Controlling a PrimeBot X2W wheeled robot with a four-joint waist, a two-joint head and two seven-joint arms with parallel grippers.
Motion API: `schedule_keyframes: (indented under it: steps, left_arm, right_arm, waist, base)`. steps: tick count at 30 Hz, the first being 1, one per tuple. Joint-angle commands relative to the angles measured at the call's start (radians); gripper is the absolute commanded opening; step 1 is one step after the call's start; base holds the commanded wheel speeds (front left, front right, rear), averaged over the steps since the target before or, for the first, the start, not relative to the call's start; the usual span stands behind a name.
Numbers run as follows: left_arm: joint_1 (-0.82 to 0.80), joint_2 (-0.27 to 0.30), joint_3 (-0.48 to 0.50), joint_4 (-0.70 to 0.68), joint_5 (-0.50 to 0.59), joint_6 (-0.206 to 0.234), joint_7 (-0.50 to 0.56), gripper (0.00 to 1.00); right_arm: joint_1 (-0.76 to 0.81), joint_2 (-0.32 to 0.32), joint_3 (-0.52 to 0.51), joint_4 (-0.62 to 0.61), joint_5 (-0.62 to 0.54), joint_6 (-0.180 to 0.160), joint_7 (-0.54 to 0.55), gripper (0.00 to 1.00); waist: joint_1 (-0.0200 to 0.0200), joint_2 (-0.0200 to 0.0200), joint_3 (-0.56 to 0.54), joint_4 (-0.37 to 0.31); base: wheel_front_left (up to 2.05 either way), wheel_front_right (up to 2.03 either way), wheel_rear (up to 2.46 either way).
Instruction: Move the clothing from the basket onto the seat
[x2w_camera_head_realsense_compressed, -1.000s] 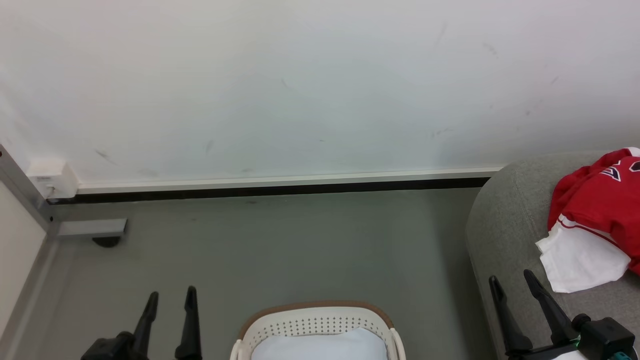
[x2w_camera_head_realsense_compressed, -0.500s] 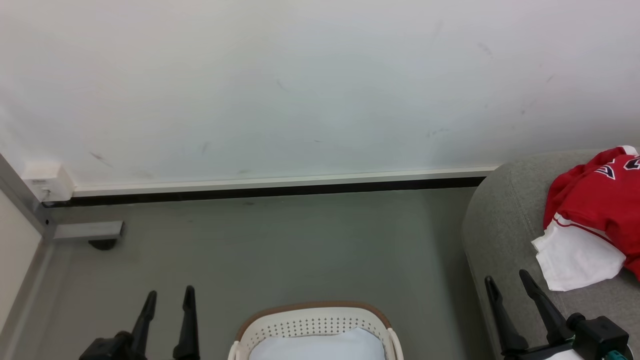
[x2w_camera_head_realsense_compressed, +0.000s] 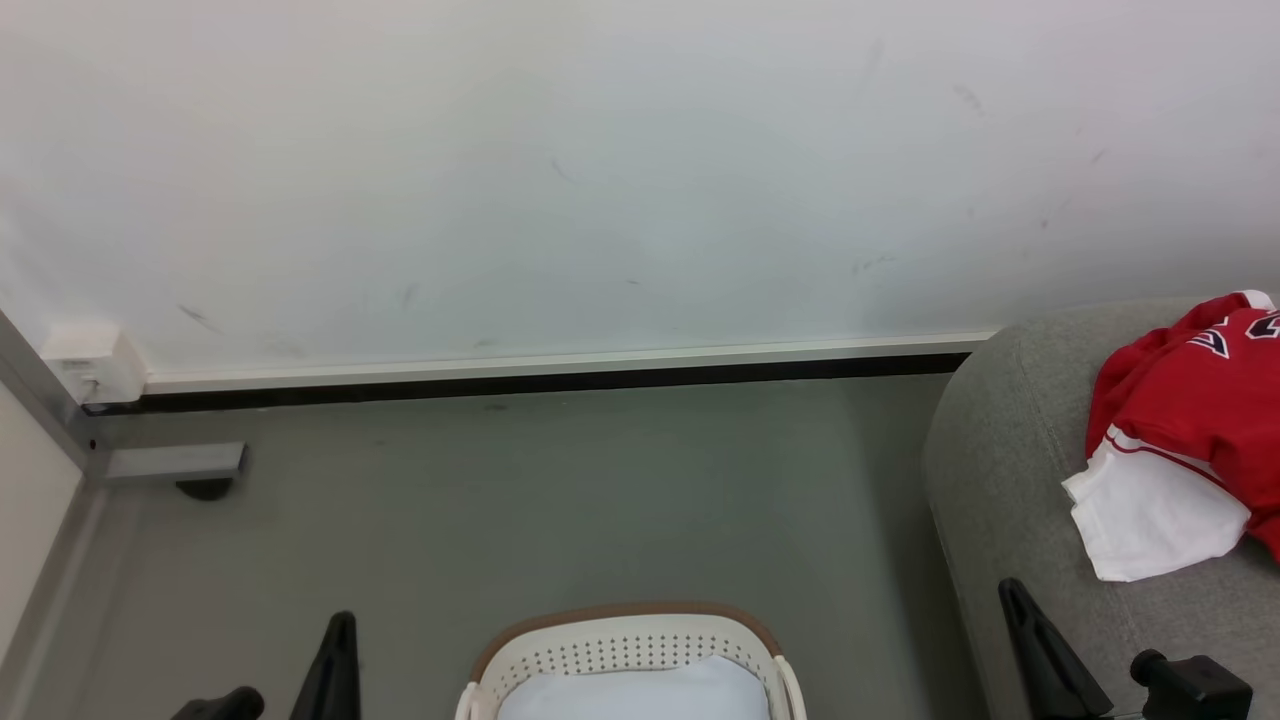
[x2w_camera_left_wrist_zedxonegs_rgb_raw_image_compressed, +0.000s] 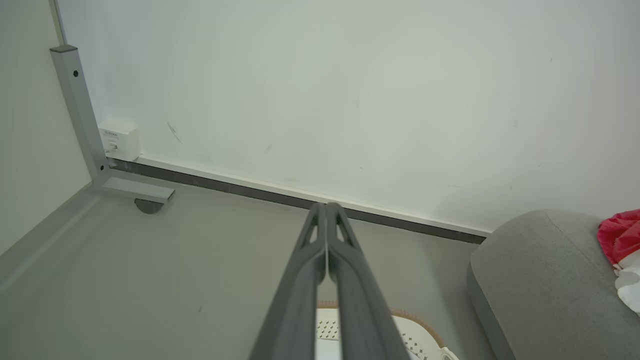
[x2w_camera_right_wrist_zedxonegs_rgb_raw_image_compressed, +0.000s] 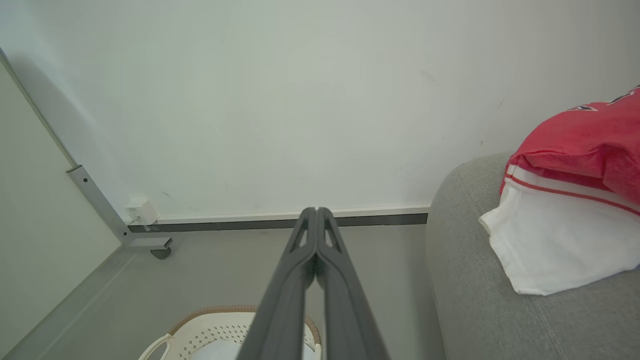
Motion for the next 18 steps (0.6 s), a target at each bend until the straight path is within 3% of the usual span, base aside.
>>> schedule_keyframes:
  steps: [1, 18]
  left_arm:
    - [-0.024, 0.004, 0.011, -0.010, -0.057, -0.004, 0.016, 0.00]
    - [-0.042, 0.005, 0.023, -0.018, -0.333, -0.015, 0.084, 0.00]
  right_arm:
    - [-0.015, 0.000, -0.020, -0.018, 0.054, 0.000, 0.011, 0.00]
    - [-0.027, 0.019, -0.085, -0.023, 0.294, 0.000, 0.079, 0.00]
  waist:
    - [0.0000, 0.0000, 0.000, 0.002]
    - [0.0000, 0.0000, 0.001, 0.011]
  base:
    - [0.00, 0.00, 0.00]
    - [0.00, 0.00, 0.00]
